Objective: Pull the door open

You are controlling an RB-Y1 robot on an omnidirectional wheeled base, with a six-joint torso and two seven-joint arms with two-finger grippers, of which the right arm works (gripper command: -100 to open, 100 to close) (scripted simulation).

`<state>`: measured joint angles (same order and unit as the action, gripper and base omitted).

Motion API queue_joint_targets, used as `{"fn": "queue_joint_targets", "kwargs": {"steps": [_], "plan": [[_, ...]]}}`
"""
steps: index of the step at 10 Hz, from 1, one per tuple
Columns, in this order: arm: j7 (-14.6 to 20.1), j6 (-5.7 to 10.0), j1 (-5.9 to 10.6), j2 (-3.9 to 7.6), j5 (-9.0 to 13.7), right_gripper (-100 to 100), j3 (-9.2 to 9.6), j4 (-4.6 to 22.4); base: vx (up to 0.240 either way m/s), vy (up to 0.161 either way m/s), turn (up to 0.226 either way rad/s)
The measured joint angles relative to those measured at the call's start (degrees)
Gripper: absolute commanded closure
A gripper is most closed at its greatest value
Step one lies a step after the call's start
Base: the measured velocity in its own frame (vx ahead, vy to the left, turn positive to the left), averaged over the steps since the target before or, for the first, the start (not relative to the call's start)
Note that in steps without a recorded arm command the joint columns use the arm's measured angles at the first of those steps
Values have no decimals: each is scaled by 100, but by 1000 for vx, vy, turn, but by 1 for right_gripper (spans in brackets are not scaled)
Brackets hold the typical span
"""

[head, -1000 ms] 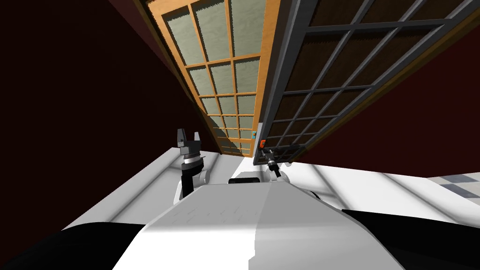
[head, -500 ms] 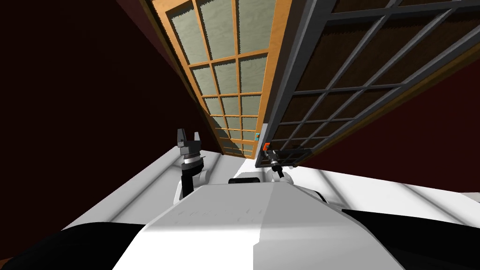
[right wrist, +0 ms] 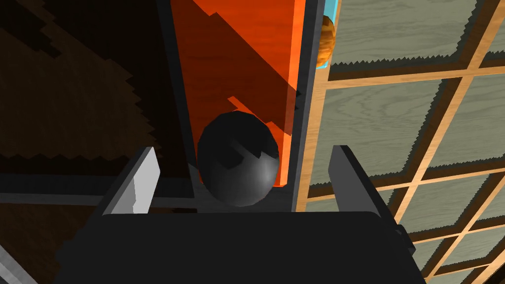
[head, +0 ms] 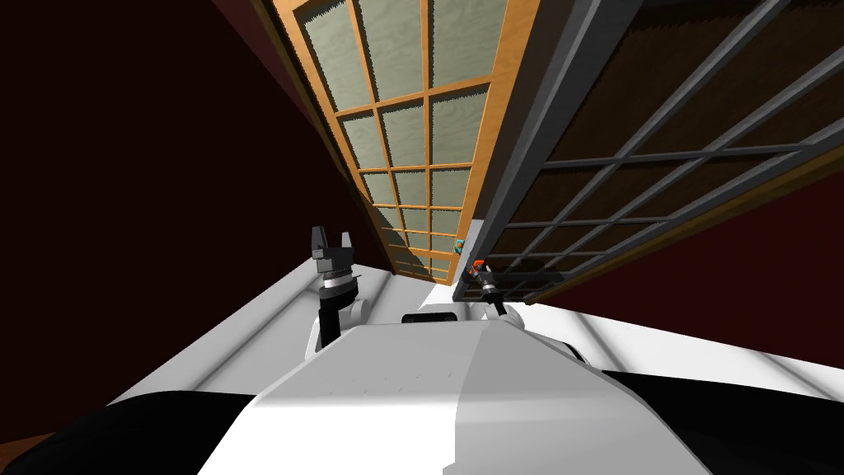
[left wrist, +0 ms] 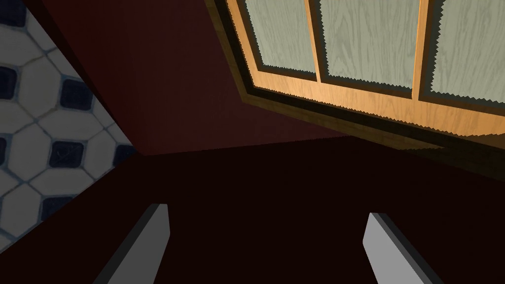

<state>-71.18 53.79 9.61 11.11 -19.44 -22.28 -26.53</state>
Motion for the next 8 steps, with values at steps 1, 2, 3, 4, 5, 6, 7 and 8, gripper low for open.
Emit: {"fn": "queue_joint_targets", "kwargs": {"steps": [1, 2, 3, 4, 5, 6, 7, 8], "plan": [[10, 3, -6, 4, 2, 100, -2, -11, -14, -4, -33], [4, 7, -3, 4, 2, 100, -3, -6, -31, -4, 8], [1, 1, 3, 11, 2, 100, -4, -5, -18, -7, 16], [-2, -3, 7, 9, -1, 100, 0, -4, -8, -4, 4], [-4, -6, 6, 6, -4, 100, 2, -2, 0, 0, 0], [-5, -7, 2, 4, -5, 100, 4, 1, 0, 0, 0], [-4, -7, 0, 4, -4, 100, 3, 2, -16, -7, 33], [70, -8, -4, 12, 25, 100, 18, 4, -20, -15, 38]]}}
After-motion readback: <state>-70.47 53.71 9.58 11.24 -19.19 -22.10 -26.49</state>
